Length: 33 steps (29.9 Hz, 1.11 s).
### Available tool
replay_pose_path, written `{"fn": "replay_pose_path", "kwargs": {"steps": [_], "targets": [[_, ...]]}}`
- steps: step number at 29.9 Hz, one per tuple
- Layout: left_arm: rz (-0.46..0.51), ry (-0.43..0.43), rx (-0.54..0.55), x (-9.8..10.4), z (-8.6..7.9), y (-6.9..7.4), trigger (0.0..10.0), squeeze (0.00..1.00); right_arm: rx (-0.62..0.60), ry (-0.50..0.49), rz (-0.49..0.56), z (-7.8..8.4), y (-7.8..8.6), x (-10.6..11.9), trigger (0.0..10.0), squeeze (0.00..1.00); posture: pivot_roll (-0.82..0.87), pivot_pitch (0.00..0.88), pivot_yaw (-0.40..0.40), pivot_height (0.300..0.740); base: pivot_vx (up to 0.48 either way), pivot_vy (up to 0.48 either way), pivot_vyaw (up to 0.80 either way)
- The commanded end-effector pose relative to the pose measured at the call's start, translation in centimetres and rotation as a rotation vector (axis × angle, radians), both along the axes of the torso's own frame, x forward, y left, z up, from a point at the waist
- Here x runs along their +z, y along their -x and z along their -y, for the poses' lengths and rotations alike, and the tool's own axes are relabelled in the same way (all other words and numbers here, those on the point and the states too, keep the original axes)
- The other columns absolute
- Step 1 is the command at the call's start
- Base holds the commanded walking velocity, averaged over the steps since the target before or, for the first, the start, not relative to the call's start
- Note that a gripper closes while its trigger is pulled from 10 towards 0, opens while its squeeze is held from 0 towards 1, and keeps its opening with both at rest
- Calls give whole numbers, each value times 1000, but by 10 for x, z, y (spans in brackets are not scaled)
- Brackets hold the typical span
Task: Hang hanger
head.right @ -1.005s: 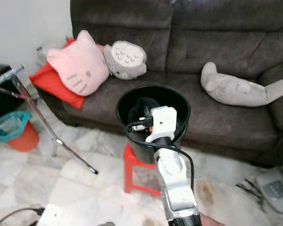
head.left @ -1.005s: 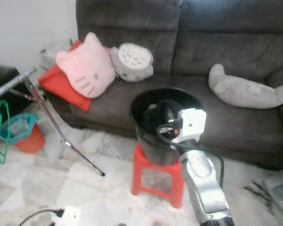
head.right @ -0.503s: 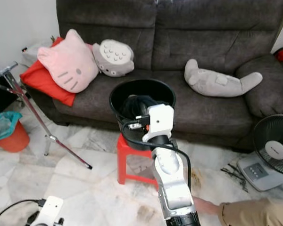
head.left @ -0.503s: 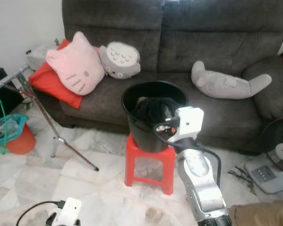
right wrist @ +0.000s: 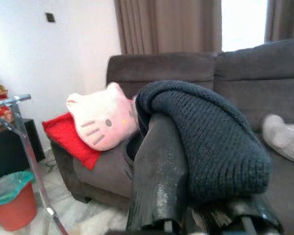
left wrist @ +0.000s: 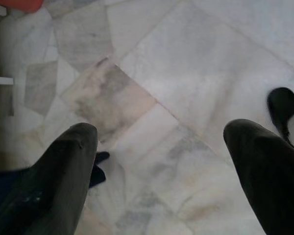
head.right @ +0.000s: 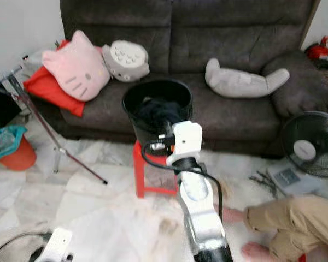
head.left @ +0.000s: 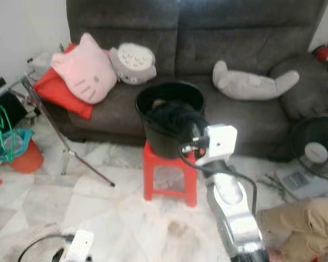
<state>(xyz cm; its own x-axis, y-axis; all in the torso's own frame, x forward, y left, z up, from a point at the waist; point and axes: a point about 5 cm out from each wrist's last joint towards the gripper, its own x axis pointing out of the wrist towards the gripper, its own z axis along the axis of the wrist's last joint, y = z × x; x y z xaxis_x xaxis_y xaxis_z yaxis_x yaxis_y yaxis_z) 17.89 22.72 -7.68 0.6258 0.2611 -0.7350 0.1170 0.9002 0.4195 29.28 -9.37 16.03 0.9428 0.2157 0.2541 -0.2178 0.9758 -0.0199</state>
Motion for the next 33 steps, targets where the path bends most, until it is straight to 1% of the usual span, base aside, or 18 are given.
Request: {"fn": "replay_pose_path", "kwargs": {"steps": [1,4,9,12,17,20,21,22,24,29,30,32,33], "targets": [[-19,-8,16,-2,-5,5,10000,0,11,-13,57,-4,-2,13,10000,0,-41,0,85,740,-247,0,0],[-14,-8,19,-1,-5,4,10000,0,15,-9,69,-4,-4,16,10000,0,-39,0,85,740,-249,0,0],[-12,-10,21,-1,-5,4,10000,0,44,14,74,-8,-1,14,10000,0,-35,0,83,740,-249,0,0],[-8,-12,17,0,-6,2,10000,0,152,47,78,-18,2,16,10000,0,-33,0,79,740,-247,0,0],[-4,-15,13,1,-5,0,10000,0,202,70,75,-21,4,15,10000,0,-32,0,80,740,-49,0,0],[-5,-20,11,1,-5,0,10000,0,258,73,70,-26,8,15,10000,0,-33,0,80,740,0,0,0],[-6,-22,10,1,-5,-1,10000,0,286,80,70,-28,10,15,10000,0,-34,0,78,740,0,0,0],[-6,-23,9,1,-5,-1,10000,0,358,82,69,-35,15,16,10000,0,-33,0,75,740,0,0,0],[-6,-23,9,1,-4,-1,10000,0,453,90,68,-42,22,17,10000,0,-31,0,73,740,0,0,0],[-2,-18,14,1,-4,-1,10000,0,600,96,50,-53,33,17,10000,0,-29,0,69,740,0,0,0],[-2,-18,15,1,-4,-1,10000,0,700,116,29,-57,41,15,10000,0,-27,0,68,740,0,0,0],[-2,-18,15,1,-4,-1,10000,0,774,125,13,-59,48,13,10000,0,-27,0,68,740,0,0,0],[-2,-20,15,1,-4,-1,10000,0,869,145,-9,-61,59,12,10000,0,-27,0,68,740,0,0,0]]}}
